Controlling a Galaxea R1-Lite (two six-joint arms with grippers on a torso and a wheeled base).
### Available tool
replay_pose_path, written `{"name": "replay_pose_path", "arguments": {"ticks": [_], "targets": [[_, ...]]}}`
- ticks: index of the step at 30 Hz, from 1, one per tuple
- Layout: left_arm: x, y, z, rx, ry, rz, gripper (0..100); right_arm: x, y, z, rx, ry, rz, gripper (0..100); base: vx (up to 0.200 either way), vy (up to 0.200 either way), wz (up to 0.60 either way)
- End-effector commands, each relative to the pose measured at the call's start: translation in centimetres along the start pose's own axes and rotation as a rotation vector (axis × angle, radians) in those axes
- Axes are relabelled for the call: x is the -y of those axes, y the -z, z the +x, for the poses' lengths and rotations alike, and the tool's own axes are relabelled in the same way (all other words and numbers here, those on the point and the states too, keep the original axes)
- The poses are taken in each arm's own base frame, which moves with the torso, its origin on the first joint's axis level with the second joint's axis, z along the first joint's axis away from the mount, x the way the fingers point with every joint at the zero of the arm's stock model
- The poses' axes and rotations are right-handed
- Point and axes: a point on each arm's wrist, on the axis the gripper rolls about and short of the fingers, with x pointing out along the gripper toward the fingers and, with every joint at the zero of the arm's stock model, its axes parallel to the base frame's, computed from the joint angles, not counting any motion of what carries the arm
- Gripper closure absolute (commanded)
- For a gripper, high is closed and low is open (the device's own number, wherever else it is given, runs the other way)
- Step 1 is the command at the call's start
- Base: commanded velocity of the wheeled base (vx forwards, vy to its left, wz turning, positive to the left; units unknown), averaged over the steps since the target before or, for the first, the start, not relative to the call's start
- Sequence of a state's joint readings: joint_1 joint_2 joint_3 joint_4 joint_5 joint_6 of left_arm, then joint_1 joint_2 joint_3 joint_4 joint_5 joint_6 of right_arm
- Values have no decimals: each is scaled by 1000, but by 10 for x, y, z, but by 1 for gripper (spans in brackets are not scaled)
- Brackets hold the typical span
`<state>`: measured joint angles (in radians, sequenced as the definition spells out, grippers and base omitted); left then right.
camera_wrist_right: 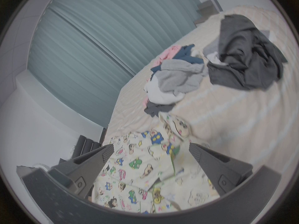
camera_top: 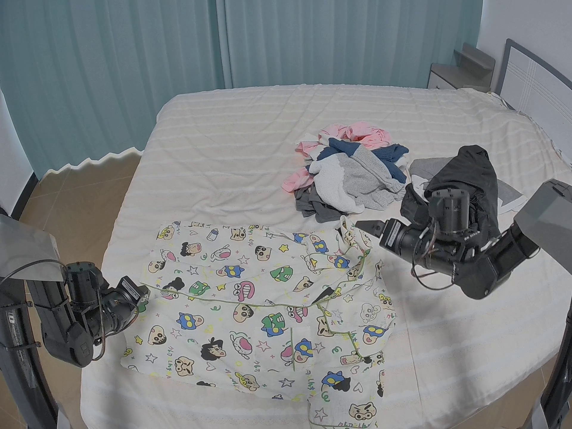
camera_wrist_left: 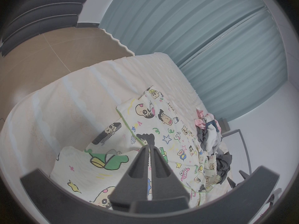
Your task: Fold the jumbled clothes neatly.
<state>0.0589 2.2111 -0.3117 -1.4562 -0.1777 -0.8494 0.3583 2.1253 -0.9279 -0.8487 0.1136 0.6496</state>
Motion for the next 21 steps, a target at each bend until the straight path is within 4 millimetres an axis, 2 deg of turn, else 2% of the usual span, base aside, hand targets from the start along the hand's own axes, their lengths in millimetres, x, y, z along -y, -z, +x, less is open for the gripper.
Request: {"name": "replay_pose_path", "arguments": {"ticks": [1, 9, 18, 21], "targets": [[-14, 3, -12, -50, 44, -34, 100, -12, -29, 61, -12, 86, -204, 0, 0, 0, 0], [-15, 3, -11, -50, 41, -39, 100, 2, -18, 100, -78, 179, -348, 0, 0, 0, 0], [-18, 5, -9, -59, 31, -39, 100, 5, -5, 120, -114, 195, -384, 0, 0, 0, 0], [-18, 5, -9, -59, 31, -39, 100, -3, -7, 123, -96, 180, -391, 0, 0, 0, 0]]}}
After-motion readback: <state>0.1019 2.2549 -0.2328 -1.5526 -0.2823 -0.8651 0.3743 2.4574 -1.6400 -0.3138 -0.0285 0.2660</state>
